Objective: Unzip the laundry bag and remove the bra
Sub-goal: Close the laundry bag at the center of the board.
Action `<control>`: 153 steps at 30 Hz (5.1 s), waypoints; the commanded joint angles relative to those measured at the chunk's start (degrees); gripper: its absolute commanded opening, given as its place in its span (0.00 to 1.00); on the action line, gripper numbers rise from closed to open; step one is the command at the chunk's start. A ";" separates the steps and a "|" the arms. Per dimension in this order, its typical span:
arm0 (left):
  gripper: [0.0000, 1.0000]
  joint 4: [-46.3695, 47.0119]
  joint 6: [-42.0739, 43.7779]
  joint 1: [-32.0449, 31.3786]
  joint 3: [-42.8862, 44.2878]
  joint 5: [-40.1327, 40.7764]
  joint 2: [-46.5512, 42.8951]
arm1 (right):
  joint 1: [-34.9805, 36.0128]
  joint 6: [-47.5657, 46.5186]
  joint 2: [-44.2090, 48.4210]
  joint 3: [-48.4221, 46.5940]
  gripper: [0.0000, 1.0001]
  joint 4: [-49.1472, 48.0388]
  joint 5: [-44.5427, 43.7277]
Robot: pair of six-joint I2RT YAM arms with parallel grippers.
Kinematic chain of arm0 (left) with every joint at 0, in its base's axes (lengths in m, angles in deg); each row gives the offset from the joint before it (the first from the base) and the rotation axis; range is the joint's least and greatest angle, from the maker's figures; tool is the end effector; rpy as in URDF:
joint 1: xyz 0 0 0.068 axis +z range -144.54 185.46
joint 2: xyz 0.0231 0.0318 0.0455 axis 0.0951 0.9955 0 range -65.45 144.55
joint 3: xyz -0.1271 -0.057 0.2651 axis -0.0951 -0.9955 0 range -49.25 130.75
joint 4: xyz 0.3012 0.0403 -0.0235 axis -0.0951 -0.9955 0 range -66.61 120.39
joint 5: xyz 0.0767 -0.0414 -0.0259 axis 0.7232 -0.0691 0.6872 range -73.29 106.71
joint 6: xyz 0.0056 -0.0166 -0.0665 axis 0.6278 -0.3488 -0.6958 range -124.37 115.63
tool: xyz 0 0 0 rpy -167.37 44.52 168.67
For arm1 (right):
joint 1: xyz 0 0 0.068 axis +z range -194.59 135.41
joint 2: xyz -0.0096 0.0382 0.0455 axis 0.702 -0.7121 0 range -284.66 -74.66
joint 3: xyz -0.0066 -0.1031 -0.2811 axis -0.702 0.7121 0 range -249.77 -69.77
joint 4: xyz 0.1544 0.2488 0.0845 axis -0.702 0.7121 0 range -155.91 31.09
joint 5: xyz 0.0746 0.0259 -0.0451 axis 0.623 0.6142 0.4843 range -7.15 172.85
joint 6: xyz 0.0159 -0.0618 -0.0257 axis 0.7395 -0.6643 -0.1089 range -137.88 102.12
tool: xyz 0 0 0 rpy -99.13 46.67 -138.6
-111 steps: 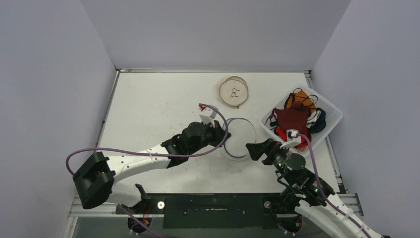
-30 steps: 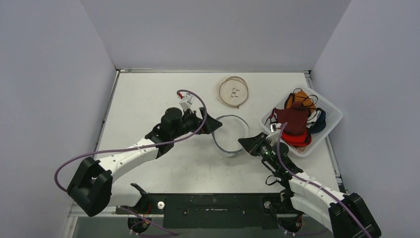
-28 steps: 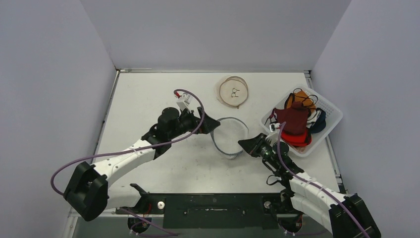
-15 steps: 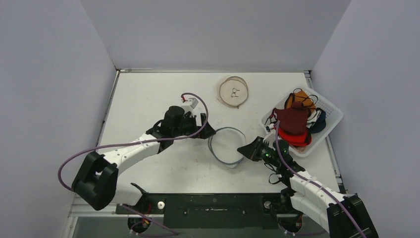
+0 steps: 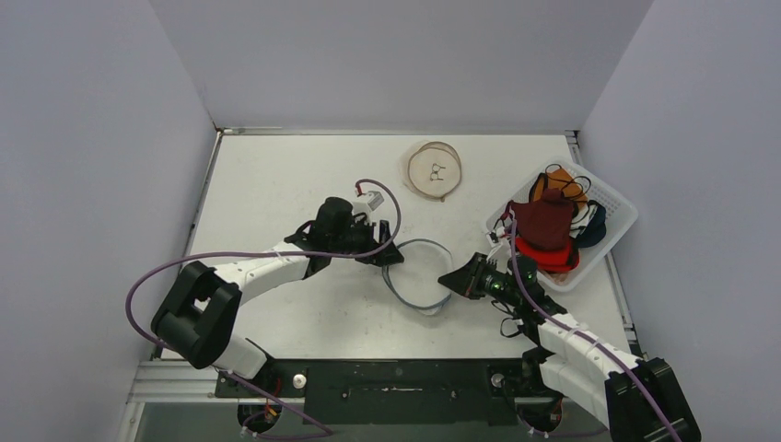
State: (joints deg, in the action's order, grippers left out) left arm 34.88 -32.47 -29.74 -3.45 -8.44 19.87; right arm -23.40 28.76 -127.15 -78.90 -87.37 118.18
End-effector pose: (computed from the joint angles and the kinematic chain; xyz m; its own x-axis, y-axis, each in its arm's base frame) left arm 0.2809 -0.2272 0.1939 -0.7935 0.0379 -0.6074 0.4901 0.6314 -0.6009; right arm 0.1802 0.1044 0.1441 -0.8170 0.3194 -0.4801 -0.2930 0.4872 0.8226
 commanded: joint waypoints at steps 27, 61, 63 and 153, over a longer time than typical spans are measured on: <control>0.00 14.95 -29.04 -6.94 -13.06 1.85 -18.43 | -0.08 -2.68 3.81 -24.05 0.05 36.04 -3.26; 0.00 19.01 -27.65 -11.34 -25.62 22.27 -6.68 | 11.94 -3.35 -11.14 -8.78 0.09 19.47 -20.54; 0.00 19.31 -27.86 -11.51 -25.23 22.53 -5.10 | 11.99 -3.81 -9.96 -9.20 0.18 20.49 -21.14; 0.11 20.69 -22.42 -14.28 -17.70 27.53 9.80 | 18.00 -6.38 -8.36 -2.47 0.40 11.48 -27.11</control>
State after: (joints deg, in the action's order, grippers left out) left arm 56.15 -55.05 -44.63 -18.53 18.75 27.13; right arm -5.50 22.61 -136.28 -82.83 -79.48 95.67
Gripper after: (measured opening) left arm 0.109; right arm 0.382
